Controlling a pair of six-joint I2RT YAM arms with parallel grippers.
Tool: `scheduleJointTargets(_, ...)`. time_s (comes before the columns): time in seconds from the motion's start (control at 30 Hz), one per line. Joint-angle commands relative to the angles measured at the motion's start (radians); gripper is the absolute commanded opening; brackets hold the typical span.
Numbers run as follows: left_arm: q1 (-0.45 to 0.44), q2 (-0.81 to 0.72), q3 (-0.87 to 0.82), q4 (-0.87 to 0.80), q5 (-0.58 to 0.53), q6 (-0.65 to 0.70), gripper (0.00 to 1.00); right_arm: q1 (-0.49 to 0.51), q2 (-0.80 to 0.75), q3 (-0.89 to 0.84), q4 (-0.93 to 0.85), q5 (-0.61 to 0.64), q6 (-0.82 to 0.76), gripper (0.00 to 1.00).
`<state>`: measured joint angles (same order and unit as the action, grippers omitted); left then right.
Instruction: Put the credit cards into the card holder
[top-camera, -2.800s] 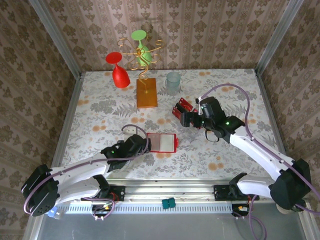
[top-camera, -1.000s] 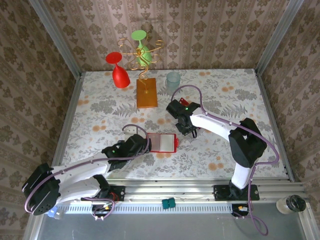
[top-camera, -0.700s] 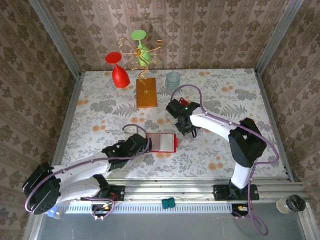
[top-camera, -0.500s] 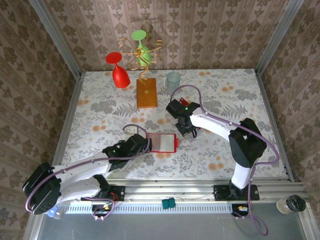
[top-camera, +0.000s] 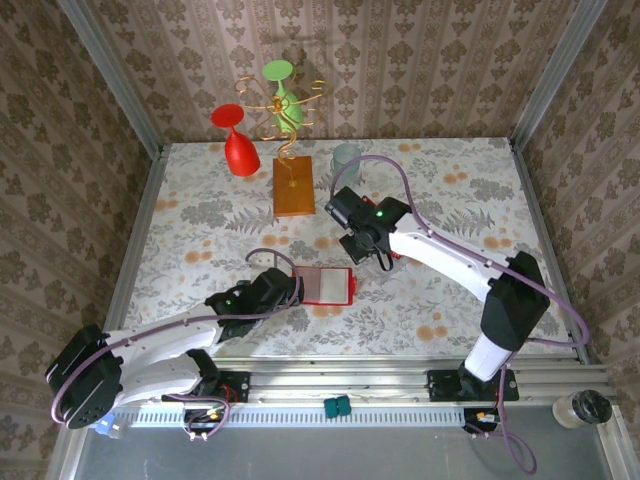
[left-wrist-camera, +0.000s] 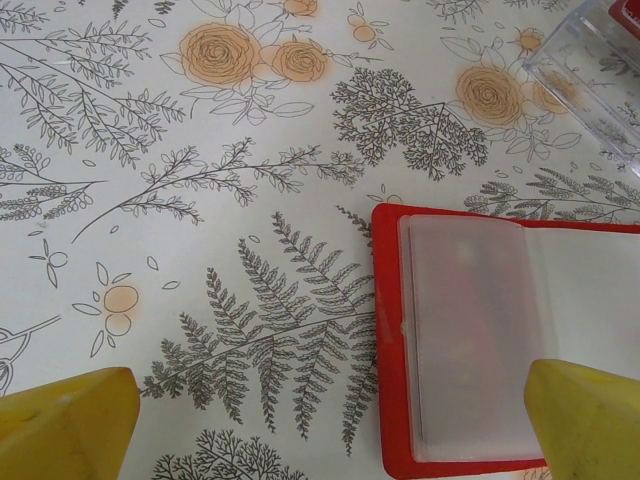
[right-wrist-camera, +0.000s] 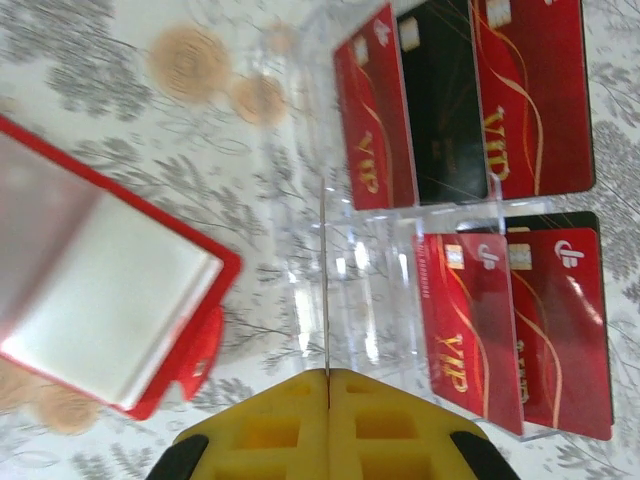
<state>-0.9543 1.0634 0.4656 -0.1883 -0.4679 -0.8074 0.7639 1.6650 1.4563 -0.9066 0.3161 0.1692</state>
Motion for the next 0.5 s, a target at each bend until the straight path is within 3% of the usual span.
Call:
scheduleJointTargets(0.0,0.012,0.006,-0.002,-0.023,-0.005,0.012,1.0,0.01,-0.021,-0.007,0.041,-0.133,0.072,0.0)
scheduleJointTargets(0.27,0.027,0.024,-0.009,-0.029,-0.002,0.024,1.0,0.009,0.024,-0.115,0.273,-0.42,0.225,0.0)
scheduleJointTargets(0.47,0.031,0.041,-0.001,-0.034,0.0,0.04,1.0,0.002,0.082,-0.141,0.351,-0.523,0.278,0.0)
